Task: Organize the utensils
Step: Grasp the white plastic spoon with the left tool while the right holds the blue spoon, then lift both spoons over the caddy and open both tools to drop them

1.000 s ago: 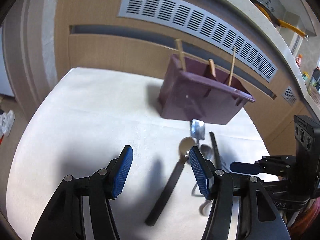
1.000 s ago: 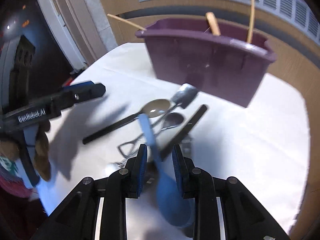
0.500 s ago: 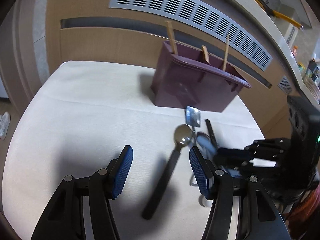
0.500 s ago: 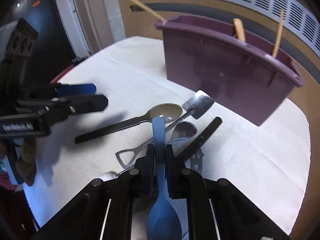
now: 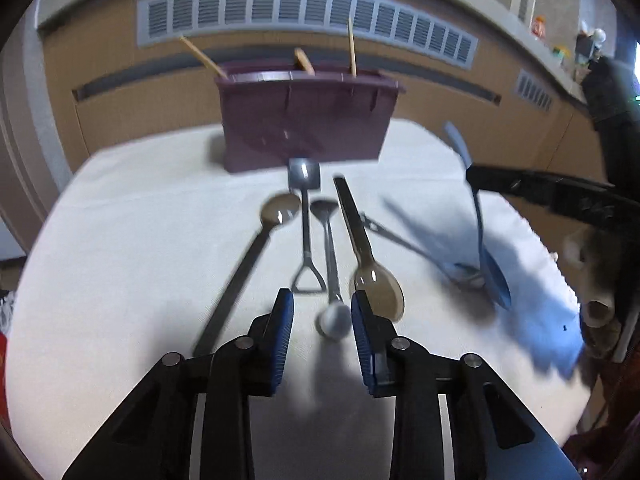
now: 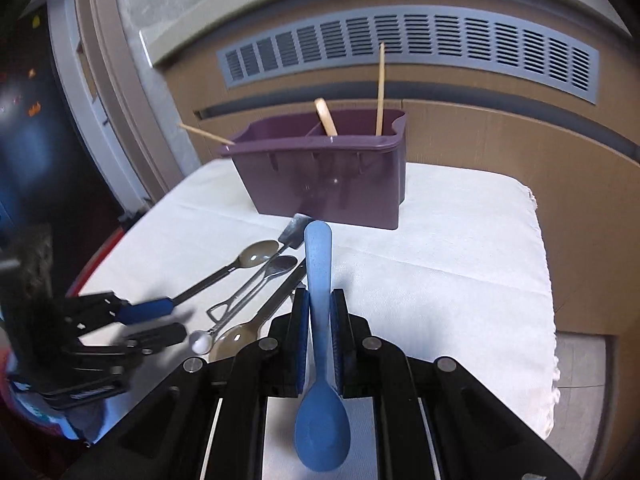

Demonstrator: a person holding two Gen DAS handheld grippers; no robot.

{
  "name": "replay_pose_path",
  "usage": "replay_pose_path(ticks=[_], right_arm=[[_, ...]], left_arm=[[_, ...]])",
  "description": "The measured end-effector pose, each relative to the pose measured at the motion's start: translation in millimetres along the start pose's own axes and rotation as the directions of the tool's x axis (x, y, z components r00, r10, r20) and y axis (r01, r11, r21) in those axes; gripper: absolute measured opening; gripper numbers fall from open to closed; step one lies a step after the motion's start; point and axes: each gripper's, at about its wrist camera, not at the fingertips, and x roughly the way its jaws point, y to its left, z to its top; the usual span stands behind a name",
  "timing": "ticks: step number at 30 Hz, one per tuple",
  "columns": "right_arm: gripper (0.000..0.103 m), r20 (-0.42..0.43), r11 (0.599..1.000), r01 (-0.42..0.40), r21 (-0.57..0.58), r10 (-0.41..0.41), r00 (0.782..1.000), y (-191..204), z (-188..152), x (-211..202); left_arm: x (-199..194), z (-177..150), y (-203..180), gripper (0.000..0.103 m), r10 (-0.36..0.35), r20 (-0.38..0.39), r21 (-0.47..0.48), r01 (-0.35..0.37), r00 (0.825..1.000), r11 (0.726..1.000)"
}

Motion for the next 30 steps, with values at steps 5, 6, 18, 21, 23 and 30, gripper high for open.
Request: replay_pose_path(ticks=[5,6,18,21,23,30], right_arm=[[0.010,0.019,1.000,-0.008,0.017,0.007,1.000,-1.4,-7.8,-8.5],[0.010,0.020,1.000,-0.007,0.022,0.006,1.000,-3.1,-9.9,-10.5],[0.010,0.040,0.999,0.016,0.042,-0.018,0.999,-0.2,-13.8,-15.1],[0.010,0.045,0.999,0.022,0.048,-0.024,0.999,1.2,-14.4,-17.4],[0.010,0.054,0.998,0.030,0.048,-0.032,0.998,2.8,-13.7,-20.3],[0.010,0.093,0.999,0.044,0.026,-0.047,0.995,12.5,-11.1,-36.1]], left_arm=[[10.7,0.3,-9.2,0.030,0.028,-0.040,0.028,-0.026,0.999,0.999],[12.7,0.7,-9.9,0.030,0.031,-0.048,0.027,-0.030,0.998,0.999],[2.3,7.9,-11.3,0.022,0.062,0.008,0.017,-0.062,0.998,0.998],[-12.7,15.6,-9.8,0.022,0.060,0.054,0.017,-0.061,0.997,0.998],[-21.3,20.0,-9.0,0.022,0.059,0.080,0.019,-0.060,0.995,0.998],[-60.0,31.1,-4.8,0.022,0.031,0.188,0.017,-0.035,0.982,0.999]])
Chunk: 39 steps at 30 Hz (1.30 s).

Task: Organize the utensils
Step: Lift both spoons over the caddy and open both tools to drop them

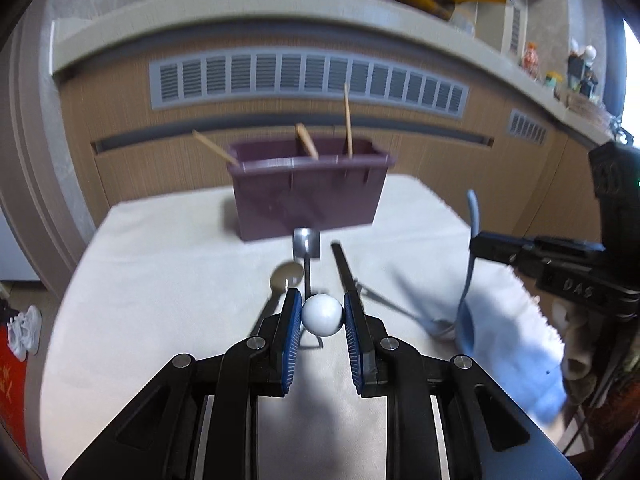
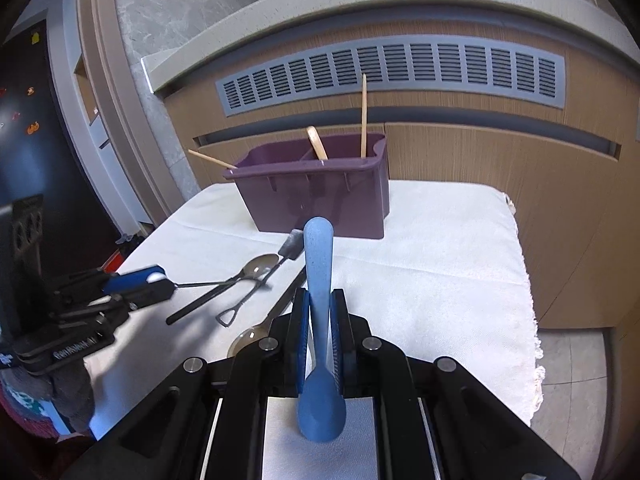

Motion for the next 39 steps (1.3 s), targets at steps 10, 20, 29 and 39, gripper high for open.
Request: replay_pose_path(ticks=[10,20,29,39], right_arm=[[0.010,0.069,1.000,-0.007,-0.009,0.008,0.998,6.9,13.6,-20.2],[0.010,0.110,0.999,0.010,-0.043,-0.006,0.994,17.2,36.3,-27.2],[0.010,0.361,0.989,0.084,-0.118,-0.036,0.932,36.3,137.0,-81.0],[0.010,0.417,0.981,0.148,-0.122,-0.085,0.905,32.1,195.2,-20.9]], left_arm=[[-37.7,33.3,14.5,0.022,-0.011,0.097,-0.029,0.014,0.995,0.999],[-48.3,60.0,21.6,0.022,-0.026,0.149,-0.052,0.034,0.989,0.998],[-76.8,157.3,30.1,0.022,-0.073,0.324,-0.051,0.095,0.943,0.994],[-8.4,220.5,53.9,0.022,-0.088,0.371,-0.079,0.126,0.924,0.989]])
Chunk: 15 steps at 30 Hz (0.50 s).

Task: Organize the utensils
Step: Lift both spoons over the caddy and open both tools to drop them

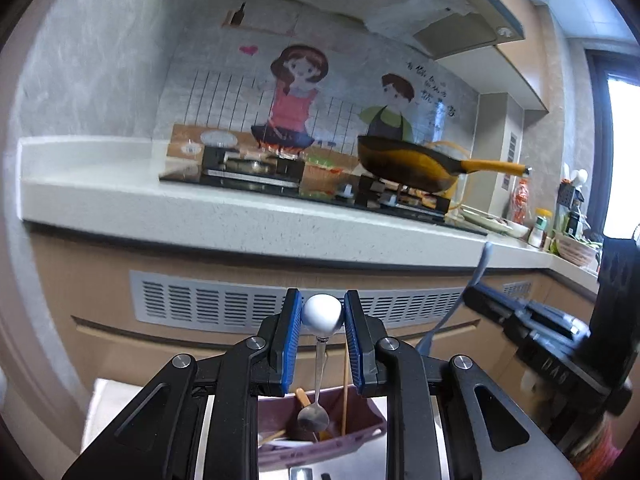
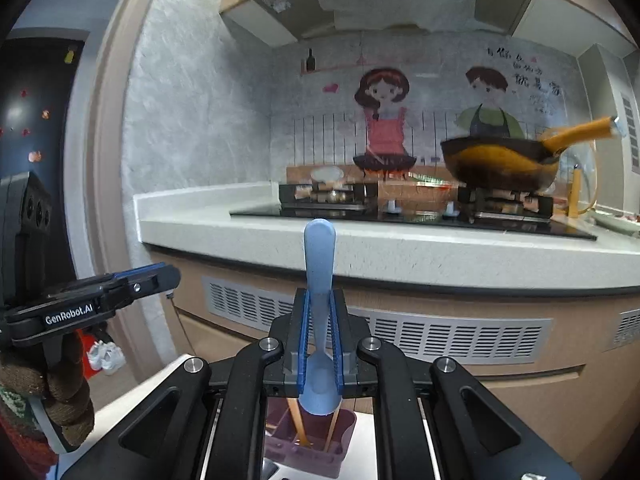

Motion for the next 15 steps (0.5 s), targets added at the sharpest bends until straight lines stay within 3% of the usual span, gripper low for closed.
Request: replay_pose_path(ticks=[5,12,15], right_arm=[[0.010,-0.094,1.000,-0.001,0.017,0.003,0.996,-3.3,-32.1,50.4],[0.010,-0.249,0.998,-0.009,0.054,0.022,0.968,-8.9,-80.0,92.3],[0.011,-0.384,0.988,-0.117,0.106,0.149,0.911,-10.9,-98.5,110.4]], left_arm=[[41.1,-24.5,14.3,0.022,0.008,-0.050,-0.019,-0.009,0.999,1.000],[81.8,-66.1,31.0,0.022,0.027,-0.168,-0.049,-0.035,0.985,0.998],[93.9,-78.3,32.3,0.024,0.013,-0.229,-0.054,-0.026,0.973,0.998]])
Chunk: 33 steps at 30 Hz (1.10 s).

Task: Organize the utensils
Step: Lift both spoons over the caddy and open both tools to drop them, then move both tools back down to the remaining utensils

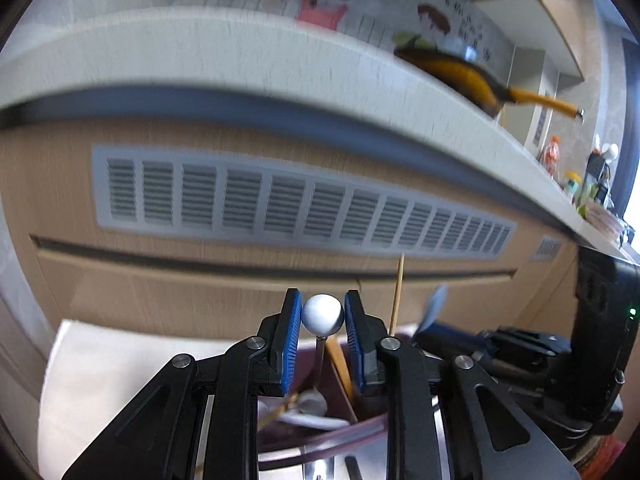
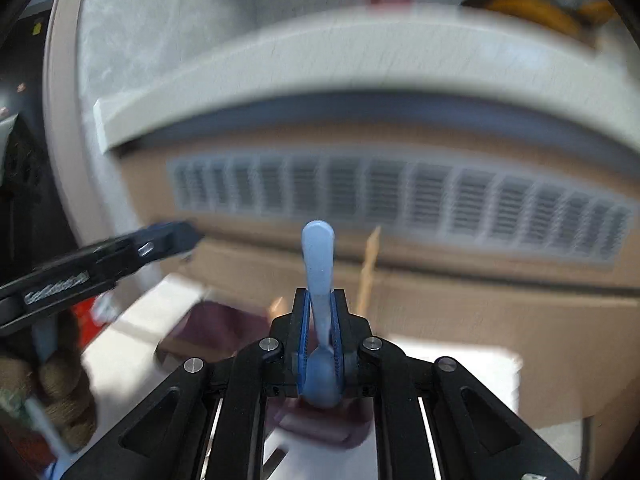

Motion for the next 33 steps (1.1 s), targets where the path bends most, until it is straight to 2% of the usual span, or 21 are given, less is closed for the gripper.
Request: replay_pose_path(ticks=[2,4,8,9,10,12,16,19,23,26,28,33], right_arm=[[0.011,-0.046,0.999,-0.021,0.047,0.023,0.999,-7.1,-6.1,5.6],[0.011,-0.034,0.998,0.006,0.065,-0.003,0.999,-10.4,-8.3,-2.5],[0.012,0.025,0.996,0.082,0.038,-0.083,0.996,-4.8,-18.1,-37.5],[0.016,0.026,0.995,0.093,0.028,-0.094,0.995,-2.8,-21.2,-42.7],[0.022,0.022,0.994,0.104,0.015,-0.104,0.994,0.3,-26.3,-48.1],[0.028,0.001,0.994,0.114,-0.005,-0.114,0.994,5.5,-37.1,-54.5],[0.028,-0.105,0.994,0.098,-0.056,-0.103,0.989,20.3,-69.5,-47.0],[0.028,-0.180,0.994,0.078,-0.077,-0.091,0.980,30.7,-95.8,-41.8],[0.028,-0.263,1.000,0.001,-0.026,-0.008,0.965,38.3,-129.2,-37.5],[0.028,-0.311,0.999,-0.040,0.032,0.048,0.949,43.8,-144.2,-27.0],[0.028,-0.333,0.998,-0.030,0.046,0.044,0.942,49.1,-147.6,-14.8],[0.028,-0.362,0.996,0.060,0.066,-0.032,0.932,56.7,-145.1,14.4]], left_arm=[[-1.2,-3.5,-1.0,0.035,-0.003,-0.004,0.001,0.003,1.000,1.000],[-14.7,-4.5,-3.9,0.044,-0.009,0.025,0.005,0.009,1.000,1.000],[-52.1,-6.7,-6.7,0.048,0.009,0.072,0.018,-0.010,0.997,1.000],[-60.4,-10.2,-7.0,0.048,0.013,0.076,0.019,-0.015,0.997,1.000],[-67.8,-16.6,-7.2,0.049,0.022,0.069,0.023,-0.024,0.997,0.999],[-76.9,-30.7,-6.2,0.049,0.044,0.042,0.027,-0.046,0.998,0.999],[-86.2,-70.9,3.4,0.049,0.075,-0.053,0.005,-0.074,0.996,0.997],[-87.0,-101.1,12.7,0.049,0.093,-0.133,-0.009,-0.095,0.987,0.995],[-86.6,-134.1,24.9,0.049,0.137,-0.192,-0.016,-0.143,0.972,0.990],[-83.3,-148.6,31.5,0.049,0.178,-0.204,-0.033,-0.188,0.963,0.982],[-83.0,-157.1,38.1,0.049,0.193,-0.215,-0.052,-0.209,0.957,0.977],[-81.2,-160.9,44.9,0.049,0.209,-0.239,-0.060,-0.229,0.948,0.971]])
